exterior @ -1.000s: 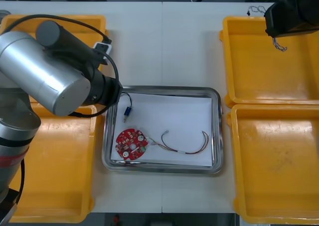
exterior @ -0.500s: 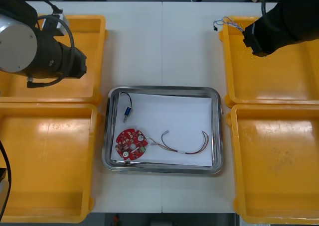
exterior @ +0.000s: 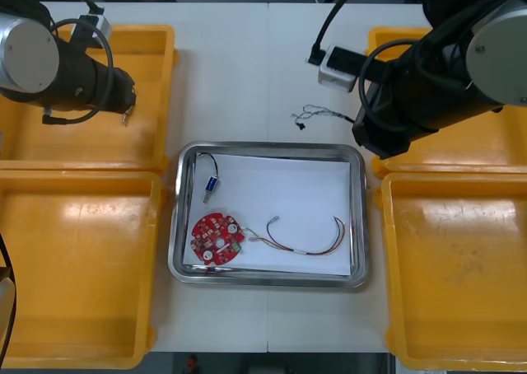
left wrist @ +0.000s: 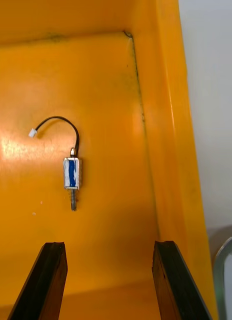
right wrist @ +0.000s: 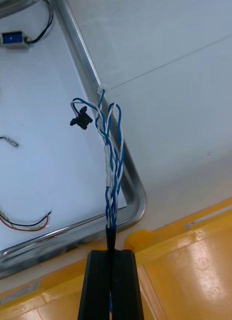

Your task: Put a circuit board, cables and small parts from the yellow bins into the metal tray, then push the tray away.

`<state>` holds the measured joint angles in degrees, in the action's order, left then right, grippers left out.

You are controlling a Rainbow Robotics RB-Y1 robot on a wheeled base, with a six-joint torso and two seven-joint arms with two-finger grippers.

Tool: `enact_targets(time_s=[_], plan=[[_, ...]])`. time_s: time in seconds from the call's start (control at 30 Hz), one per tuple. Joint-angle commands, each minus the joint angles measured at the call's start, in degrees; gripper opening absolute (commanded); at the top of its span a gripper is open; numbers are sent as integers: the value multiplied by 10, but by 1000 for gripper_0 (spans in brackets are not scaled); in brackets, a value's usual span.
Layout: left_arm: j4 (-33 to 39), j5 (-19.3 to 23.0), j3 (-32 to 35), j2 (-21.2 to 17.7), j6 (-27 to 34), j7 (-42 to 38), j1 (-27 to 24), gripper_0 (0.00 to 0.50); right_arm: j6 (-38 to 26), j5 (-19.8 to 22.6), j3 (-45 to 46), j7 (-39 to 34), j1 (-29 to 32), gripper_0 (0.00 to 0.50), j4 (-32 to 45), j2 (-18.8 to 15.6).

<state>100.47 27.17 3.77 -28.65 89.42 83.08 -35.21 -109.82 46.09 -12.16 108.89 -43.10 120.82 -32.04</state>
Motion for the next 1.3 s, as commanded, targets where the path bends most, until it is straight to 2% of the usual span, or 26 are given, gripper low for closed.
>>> enact_targets(time_s=[0.03,0.2,0.4,0.5,0.77,1.07,1.3], plan=[[-33,-8,12,-20,-56,36,-25,500,-2,-27,-66,17,19,0,18,-7],[-72,-9,3,-20,-101,43,-26,500,2,-87,-135,24,20,0,13,8],[-140,-12,-31,-19,-177,52,-27,500,68,-130,-204,32,20,0,-40,29],[-171,-10,-47,-20,-217,54,-28,500,109,-134,-219,35,20,0,-69,33],[-202,-10,-69,-19,-249,60,-28,500,177,-162,-259,43,20,0,-126,33],[-223,-19,-73,-19,-275,69,-28,500,240,-153,-276,53,20,0,-194,34],[-238,-20,-80,-18,-297,74,-28,500,254,-145,-285,53,20,0,-218,34]])
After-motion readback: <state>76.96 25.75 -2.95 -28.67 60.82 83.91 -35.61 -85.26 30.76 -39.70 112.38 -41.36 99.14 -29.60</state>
